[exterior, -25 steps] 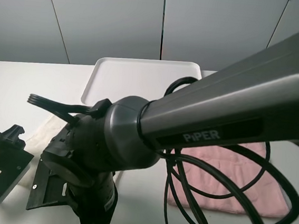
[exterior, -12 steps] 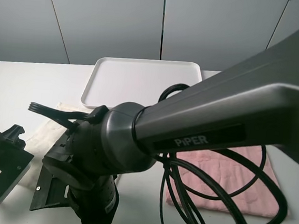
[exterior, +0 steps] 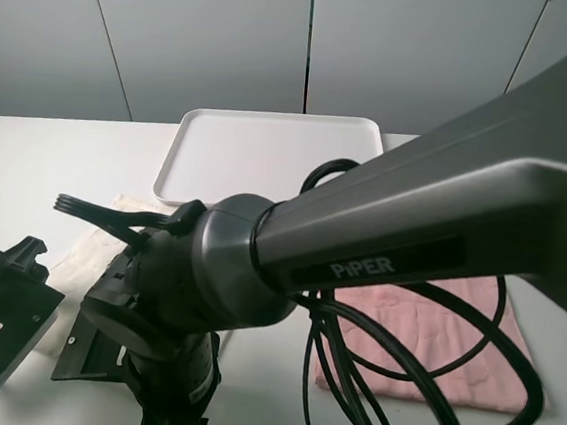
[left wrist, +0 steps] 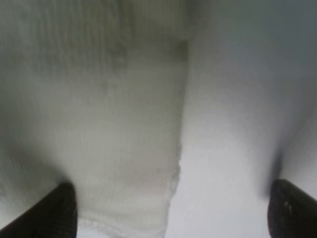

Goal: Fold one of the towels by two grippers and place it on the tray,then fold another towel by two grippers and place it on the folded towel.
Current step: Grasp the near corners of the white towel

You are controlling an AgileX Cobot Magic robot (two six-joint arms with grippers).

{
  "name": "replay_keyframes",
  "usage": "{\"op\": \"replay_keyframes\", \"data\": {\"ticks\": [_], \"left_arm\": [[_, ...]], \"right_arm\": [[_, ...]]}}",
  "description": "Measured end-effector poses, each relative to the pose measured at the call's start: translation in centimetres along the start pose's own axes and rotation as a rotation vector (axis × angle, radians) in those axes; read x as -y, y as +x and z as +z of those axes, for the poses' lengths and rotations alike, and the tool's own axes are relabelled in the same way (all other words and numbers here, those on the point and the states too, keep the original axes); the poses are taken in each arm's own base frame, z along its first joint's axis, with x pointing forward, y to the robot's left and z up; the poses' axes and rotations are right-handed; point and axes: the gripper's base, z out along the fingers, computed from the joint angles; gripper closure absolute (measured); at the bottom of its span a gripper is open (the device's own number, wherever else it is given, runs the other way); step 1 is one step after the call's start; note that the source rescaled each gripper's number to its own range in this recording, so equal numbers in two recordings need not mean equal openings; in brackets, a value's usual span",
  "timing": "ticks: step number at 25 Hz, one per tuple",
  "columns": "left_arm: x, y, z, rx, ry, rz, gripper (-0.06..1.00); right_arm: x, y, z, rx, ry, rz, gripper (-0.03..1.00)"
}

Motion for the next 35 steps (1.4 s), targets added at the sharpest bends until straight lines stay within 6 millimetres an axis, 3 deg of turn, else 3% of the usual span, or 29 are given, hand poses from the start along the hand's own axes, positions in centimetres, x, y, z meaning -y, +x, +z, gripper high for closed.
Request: {"op": "replay_keyframes", "data": {"ticks": [7, 15, 30, 32, 35], "left_arm": [[0.00, -0.01, 0.00, 0.001, 0.000, -0.002, -0.05], [0.00, -0.01, 0.00, 0.001, 0.000, -0.002, -0.05], [-0.18, -0.10, 0.13, 0.009, -0.016, -0.001, -0.04], [-0.23, -0.19, 0.44, 0.013, -0.013, 0.001, 0.02], [-0.33, -0.18, 0.58, 0.010, -0.016, 0.018, 0.27]], "right_arm": [[0.63, -0.06, 0.13, 0.008, 0.069, 0.079, 0.43], [0.82, 0.00, 0.12, 0.003, 0.090, 0.081, 0.95], [0.84, 0.00, 0.11, 0.001, 0.092, 0.061, 0.96], [0.84, 0.02, 0.11, -0.001, 0.092, 0.061, 0.96], [0.83, 0.08, 0.11, -0.007, 0.091, 0.061, 0.96]]}}
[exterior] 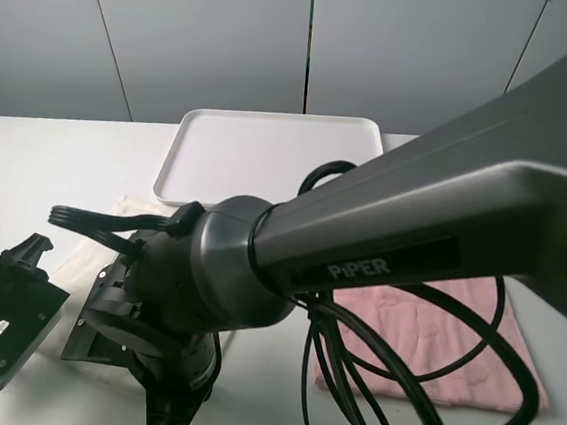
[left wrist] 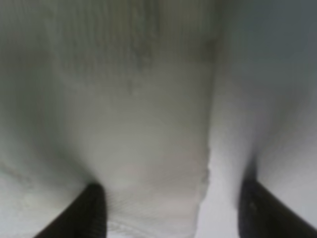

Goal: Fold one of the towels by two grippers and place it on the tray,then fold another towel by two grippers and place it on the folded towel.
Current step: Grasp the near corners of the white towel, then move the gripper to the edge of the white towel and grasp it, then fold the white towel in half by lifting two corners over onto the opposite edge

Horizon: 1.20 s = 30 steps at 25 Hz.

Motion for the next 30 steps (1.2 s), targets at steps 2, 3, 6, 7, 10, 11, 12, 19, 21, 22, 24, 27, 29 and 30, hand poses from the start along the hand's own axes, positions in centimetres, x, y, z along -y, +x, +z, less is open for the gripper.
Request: {"op": "replay_keyframes", "data": {"ticks": [2, 3, 6, 7, 10, 11, 12, 19, 21, 22, 24, 27, 29, 30], "left_arm": [[-0.1, 0.0, 0.0, -0.005, -0.009, 0.011, 0.49], [-0.2, 0.0, 0.0, -0.005, -0.016, 0.011, 0.62], [-0.4, 0.0, 0.0, -0.002, -0.037, 0.015, 0.91], [-0.4, 0.0, 0.0, -0.002, -0.039, 0.017, 0.93], [-0.4, 0.0, 0.0, -0.002, -0.041, 0.017, 0.94], [-0.4, 0.0, -0.1, -0.002, -0.046, 0.016, 0.94], [-0.4, 0.0, -0.2, -0.001, -0.048, 0.011, 0.94], [-0.2, 0.0, -2.5, 0.042, -0.101, -0.145, 0.94], [0.0, 0.0, -3.4, 0.053, -0.110, -0.187, 0.94], [0.2, 0.1, -3.7, 0.056, -0.103, -0.202, 0.94], [0.6, 0.1, -4.3, 0.064, -0.089, -0.237, 0.94], [1.3, 0.1, -5.4, 0.073, -0.066, -0.275, 0.94], [1.8, 0.1, -6.1, 0.085, -0.058, -0.302, 0.94], [2.0, 0.0, -6.4, 0.095, -0.060, -0.317, 0.94]], "right_arm": [[0.0, 0.0, 0.0, -0.002, 0.000, 0.000, 0.96], [0.0, 0.0, 0.0, -0.004, 0.000, 0.000, 0.96], [0.0, 0.0, 0.0, -0.004, -0.002, -0.001, 0.96], [0.0, 0.0, 0.0, -0.004, -0.003, 0.000, 0.96], [-0.1, 0.0, 0.0, -0.003, -0.007, 0.005, 0.96], [-0.1, 0.0, 0.0, -0.003, -0.007, 0.005, 0.96], [-0.1, 0.0, -0.1, -0.001, -0.008, 0.006, 0.96], [0.3, 0.0, -3.7, 0.050, 0.007, 0.021, 0.96], [0.4, 0.2, -4.7, 0.049, 0.009, 0.027, 0.96], [0.5, 0.3, -5.2, 0.049, 0.010, 0.031, 0.96], [0.5, 0.5, -6.0, 0.044, 0.012, 0.035, 0.96], [0.6, 0.9, -7.3, 0.048, 0.015, 0.041, 0.96], [0.7, 1.1, -8.3, 0.052, 0.018, 0.044, 0.96], [0.7, 1.2, -8.8, 0.054, 0.019, 0.050, 0.96]]}}
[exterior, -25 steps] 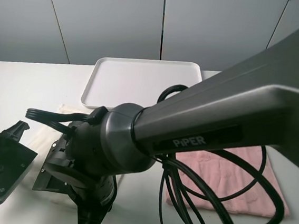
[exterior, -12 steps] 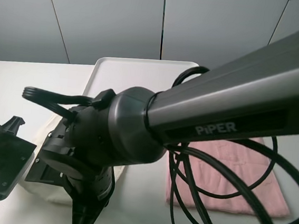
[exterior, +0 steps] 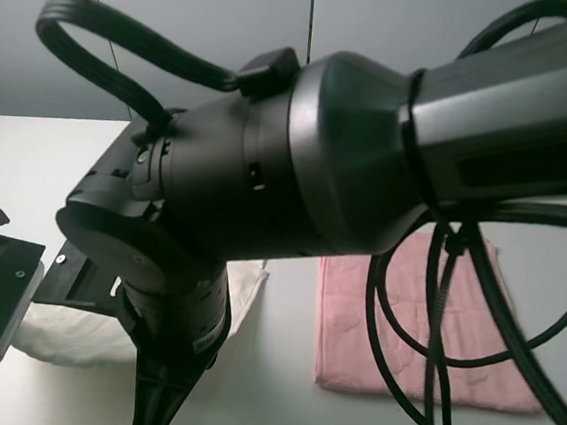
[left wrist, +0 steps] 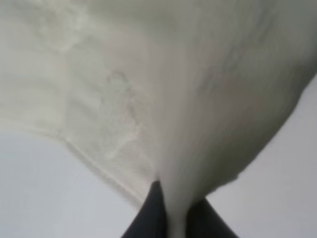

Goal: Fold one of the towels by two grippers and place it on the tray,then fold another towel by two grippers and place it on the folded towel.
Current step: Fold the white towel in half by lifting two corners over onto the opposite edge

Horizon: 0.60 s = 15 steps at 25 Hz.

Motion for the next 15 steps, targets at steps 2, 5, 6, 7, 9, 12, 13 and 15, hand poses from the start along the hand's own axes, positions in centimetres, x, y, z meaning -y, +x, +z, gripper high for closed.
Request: {"op": "replay_keyframes", "data": {"ticks": [2, 5, 6, 7, 9, 12, 13, 15], "left_arm": [[0.2, 0.0, -0.7, 0.020, -0.014, -0.041, 0.94], [0.3, 0.0, -1.3, 0.038, -0.041, -0.150, 0.94], [0.2, -0.1, -1.4, 0.043, -0.048, -0.206, 0.94], [0.2, 0.0, -1.4, 0.045, -0.052, -0.252, 0.94], [0.0, -0.1, -1.5, 0.057, -0.073, -0.350, 0.94], [-0.5, -0.3, -1.5, 0.094, -0.119, -0.472, 0.94], [-0.7, -0.4, -1.6, 0.113, -0.141, -0.512, 0.94], [-1.2, -0.6, -1.7, 0.154, -0.185, -0.583, 0.94]], "right_arm": [[0.1, 0.2, -0.9, 0.005, 0.005, 0.011, 0.96], [0.5, 0.4, -2.1, 0.027, 0.041, 0.044, 0.96], [0.8, 0.4, -2.4, 0.031, 0.061, 0.059, 0.96], [1.1, 0.5, -2.5, 0.033, 0.075, 0.086, 0.96], [2.1, 0.8, -2.4, 0.026, 0.092, 0.154, 0.96], [3.8, 1.3, -2.3, 0.019, 0.105, 0.254, 0.96], [4.2, 1.4, -2.2, 0.018, 0.106, 0.278, 0.96], [5.0, 1.7, -2.1, 0.015, 0.110, 0.316, 0.96]]}}
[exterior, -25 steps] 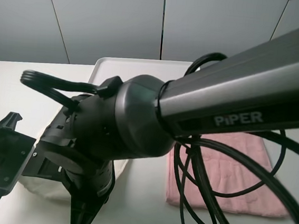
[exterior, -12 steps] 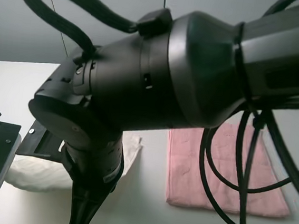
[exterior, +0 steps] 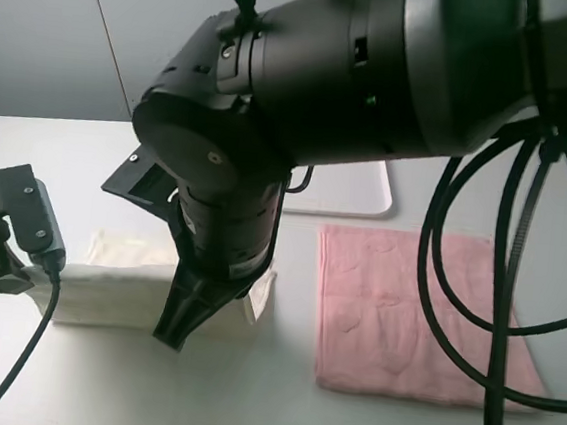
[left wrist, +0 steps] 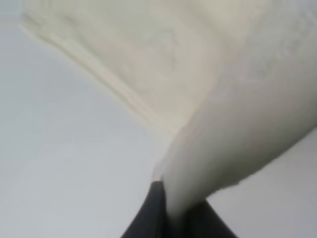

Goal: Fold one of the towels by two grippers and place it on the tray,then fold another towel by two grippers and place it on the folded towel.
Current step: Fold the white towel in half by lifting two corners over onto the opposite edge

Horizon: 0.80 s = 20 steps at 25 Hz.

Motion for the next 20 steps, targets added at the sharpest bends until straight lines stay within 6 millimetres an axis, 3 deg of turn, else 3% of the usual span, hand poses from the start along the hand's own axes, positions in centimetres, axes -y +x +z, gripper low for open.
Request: {"op": "replay_keyframes", "data": {"ticks": [6, 16, 20], "left_arm": [[-0.7, -1.0, -0.1, 0.116, -0.074, -0.141, 0.94], [-1.1, -1.6, -0.2, 0.183, -0.110, -0.194, 0.94], [-1.2, -1.6, -0.2, 0.193, -0.115, -0.202, 0.94]], "right_arm": [[0.6, 0.0, 0.1, 0.002, 0.003, 0.053, 0.96], [1.4, -0.5, 0.1, 0.058, 0.091, 0.078, 0.96], [1.2, -0.6, 1.8, 0.024, 0.105, 0.081, 0.96]]}}
